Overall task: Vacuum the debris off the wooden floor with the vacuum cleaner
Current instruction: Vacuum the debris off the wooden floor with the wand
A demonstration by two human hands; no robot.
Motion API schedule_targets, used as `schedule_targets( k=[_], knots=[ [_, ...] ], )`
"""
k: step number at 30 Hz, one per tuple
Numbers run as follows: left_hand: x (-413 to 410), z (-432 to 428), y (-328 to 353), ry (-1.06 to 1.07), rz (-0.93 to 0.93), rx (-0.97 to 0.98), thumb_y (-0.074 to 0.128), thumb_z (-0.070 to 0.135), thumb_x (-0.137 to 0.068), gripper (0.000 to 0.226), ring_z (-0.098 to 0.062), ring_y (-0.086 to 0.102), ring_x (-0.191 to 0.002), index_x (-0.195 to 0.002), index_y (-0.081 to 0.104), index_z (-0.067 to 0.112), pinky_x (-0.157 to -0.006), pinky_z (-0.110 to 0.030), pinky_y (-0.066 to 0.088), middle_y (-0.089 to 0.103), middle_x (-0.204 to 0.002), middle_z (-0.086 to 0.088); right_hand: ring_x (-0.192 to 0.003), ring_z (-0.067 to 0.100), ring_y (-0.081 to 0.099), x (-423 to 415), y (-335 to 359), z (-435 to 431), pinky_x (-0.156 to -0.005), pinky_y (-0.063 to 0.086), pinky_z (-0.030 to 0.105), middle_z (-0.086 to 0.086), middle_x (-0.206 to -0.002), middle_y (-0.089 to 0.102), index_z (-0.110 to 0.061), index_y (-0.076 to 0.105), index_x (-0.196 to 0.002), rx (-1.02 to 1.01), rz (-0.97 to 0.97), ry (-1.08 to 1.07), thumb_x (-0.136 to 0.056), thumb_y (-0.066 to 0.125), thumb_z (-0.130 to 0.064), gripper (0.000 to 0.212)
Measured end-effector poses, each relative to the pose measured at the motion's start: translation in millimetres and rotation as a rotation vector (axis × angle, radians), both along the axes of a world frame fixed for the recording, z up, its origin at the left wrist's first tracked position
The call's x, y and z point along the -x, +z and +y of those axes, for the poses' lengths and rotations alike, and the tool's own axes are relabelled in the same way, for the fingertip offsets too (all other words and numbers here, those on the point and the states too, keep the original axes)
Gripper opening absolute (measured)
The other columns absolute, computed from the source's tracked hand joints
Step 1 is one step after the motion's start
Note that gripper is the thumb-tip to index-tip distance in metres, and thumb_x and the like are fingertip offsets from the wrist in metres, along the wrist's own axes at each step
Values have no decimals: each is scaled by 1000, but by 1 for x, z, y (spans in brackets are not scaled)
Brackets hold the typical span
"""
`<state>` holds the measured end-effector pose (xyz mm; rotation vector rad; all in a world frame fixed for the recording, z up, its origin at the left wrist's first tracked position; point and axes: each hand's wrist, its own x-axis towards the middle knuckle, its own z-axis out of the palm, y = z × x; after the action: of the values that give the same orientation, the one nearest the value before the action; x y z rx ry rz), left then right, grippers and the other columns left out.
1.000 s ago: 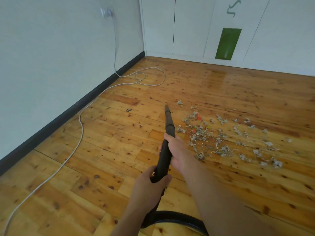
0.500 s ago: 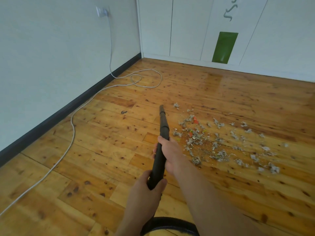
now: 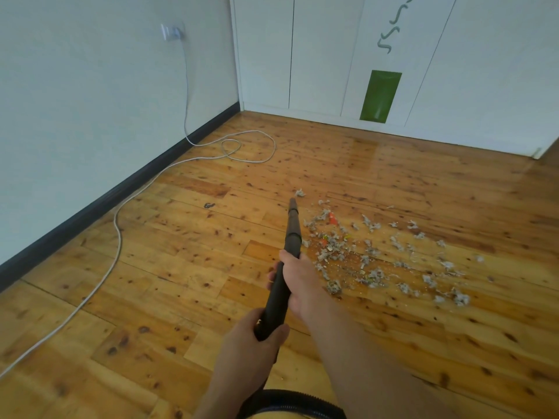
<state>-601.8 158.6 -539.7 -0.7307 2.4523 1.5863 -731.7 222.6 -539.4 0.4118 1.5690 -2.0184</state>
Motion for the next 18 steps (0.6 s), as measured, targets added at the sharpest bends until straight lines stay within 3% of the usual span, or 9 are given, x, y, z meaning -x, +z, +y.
schedule_targets(
  k=[9,18],
  knots=[
    [1,3,10,-18,18,-2,62,38,-92,11,-5,63,-64,-102,56,38,-47,-11,38,68,-75,7,-57,17,51,1,8,3,-49,49,30,9,-86,49,-14,43,-128,-50,24,-48,-102,48,-19,27],
    [6,8,3,-7,35,-21,62,40,-92,9,-1,60,-56,-99,57,39,-44,-11,38,67,-70,8,-51,15,50,4,8,8,-49,48,29,8,-80,49,-16,46,-112,-66,31,-58,-102,47,-20,11]
  ],
)
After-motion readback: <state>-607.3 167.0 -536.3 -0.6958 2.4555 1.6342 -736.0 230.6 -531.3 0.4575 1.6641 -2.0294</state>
